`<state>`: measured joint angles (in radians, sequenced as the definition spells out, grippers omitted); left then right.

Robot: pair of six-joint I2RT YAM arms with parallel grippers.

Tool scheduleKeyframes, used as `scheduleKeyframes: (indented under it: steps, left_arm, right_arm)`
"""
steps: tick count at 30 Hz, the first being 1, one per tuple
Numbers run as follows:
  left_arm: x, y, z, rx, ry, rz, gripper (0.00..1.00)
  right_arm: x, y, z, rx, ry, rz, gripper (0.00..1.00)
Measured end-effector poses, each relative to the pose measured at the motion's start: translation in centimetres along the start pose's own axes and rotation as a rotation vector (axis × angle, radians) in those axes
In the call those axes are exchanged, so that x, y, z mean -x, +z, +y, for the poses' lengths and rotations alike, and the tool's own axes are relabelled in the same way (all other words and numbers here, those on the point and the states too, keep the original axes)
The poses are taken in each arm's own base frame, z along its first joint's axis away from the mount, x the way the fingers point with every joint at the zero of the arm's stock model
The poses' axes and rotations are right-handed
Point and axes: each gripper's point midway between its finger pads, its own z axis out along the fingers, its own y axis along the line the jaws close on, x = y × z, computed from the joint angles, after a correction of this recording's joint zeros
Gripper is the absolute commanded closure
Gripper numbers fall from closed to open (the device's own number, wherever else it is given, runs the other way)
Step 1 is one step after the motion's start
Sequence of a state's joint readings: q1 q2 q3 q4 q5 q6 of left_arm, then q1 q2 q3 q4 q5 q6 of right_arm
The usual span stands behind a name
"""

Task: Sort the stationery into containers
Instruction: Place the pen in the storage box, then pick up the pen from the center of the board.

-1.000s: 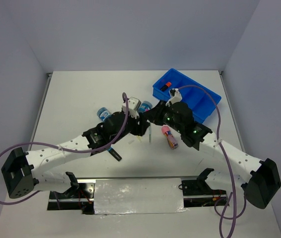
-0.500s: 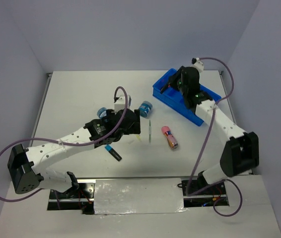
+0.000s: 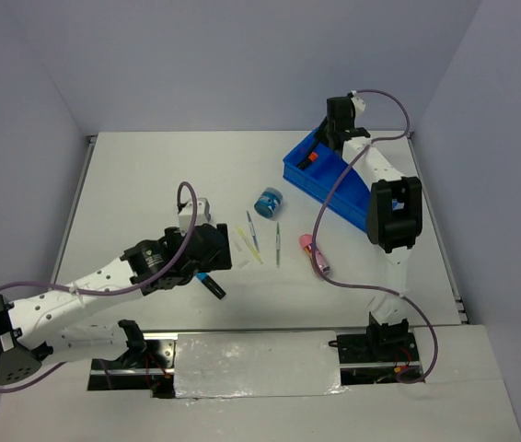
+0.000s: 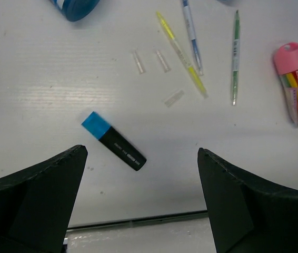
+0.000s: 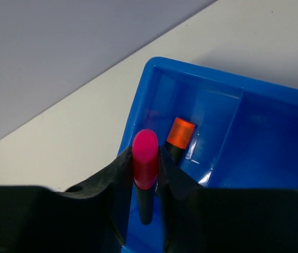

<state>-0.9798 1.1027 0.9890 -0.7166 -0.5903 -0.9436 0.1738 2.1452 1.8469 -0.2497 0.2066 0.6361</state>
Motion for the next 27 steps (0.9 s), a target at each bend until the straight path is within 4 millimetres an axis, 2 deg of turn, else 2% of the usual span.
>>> scheduleKeyframes:
  steps: [2,3,5,8,11,14,16,17,21,23,25,27]
  left_arm:
    - [-0.6,-0.2,0.9,0.015,-0.014,0.009,0.01]
    - [-0.9,-0.2,1.3,0.023,-0.018,0.013,0.01]
    - [-1.8,-0.2,2.1,0.043,-0.029,0.027,0.01]
    - [-2.8,0.0,3.0,0.068,-0.052,0.045,0.01]
    - [-3.6,0.3,3.5,0.089,-0.074,0.06,0.01]
    - [-4.3,0.7,3.7,0.115,-0.12,0.072,0.01]
    - [-4.7,1.1,3.7,0.144,-0.162,0.081,0.01]
    - [-5.1,1.4,3.8,0.167,-0.181,0.089,0.01]
    - [-7.0,2.7,4.5,0.274,-0.236,0.125,0.01]
    - [-7.8,3.1,4.9,0.325,-0.259,0.134,0.03]
    - [-8.3,3.5,5.2,0.364,-0.282,0.135,0.06]
    - [-8.4,4.0,5.2,0.38,-0.297,0.124,0.1]
  right_arm:
    - [-0.7,0.7,-0.1,-0.009,-0.008,0.026,0.53]
    - [-0.8,0.7,-0.2,-0.012,-0.009,0.032,0.4]
    - [-0.9,0.6,-0.3,-0.019,-0.012,0.043,0.31]
    - [-0.2,0.2,0.1,-0.018,-0.017,0.04,0.0]
    - [1.0,-0.5,0.8,-0.009,-0.037,0.028,0.0]
    - [1.6,-2.3,1.6,0.013,-0.084,0.02,0.0]
    - [1.3,-4.9,2.3,0.044,-0.141,0.027,0.0]
    - [0.6,-7.0,2.8,0.072,-0.174,0.042,0.0]
    - [-0.9,-17.5,6.4,0.264,-0.268,0.041,0.0]
    - [-1.7,-22.6,7.6,0.377,-0.288,0.021,0.0]
    - [-3.1,-26.9,7.1,0.46,-0.305,0.019,0.0]
    - [-4.7,-29.7,6.1,0.521,-0.312,0.022,0.0]
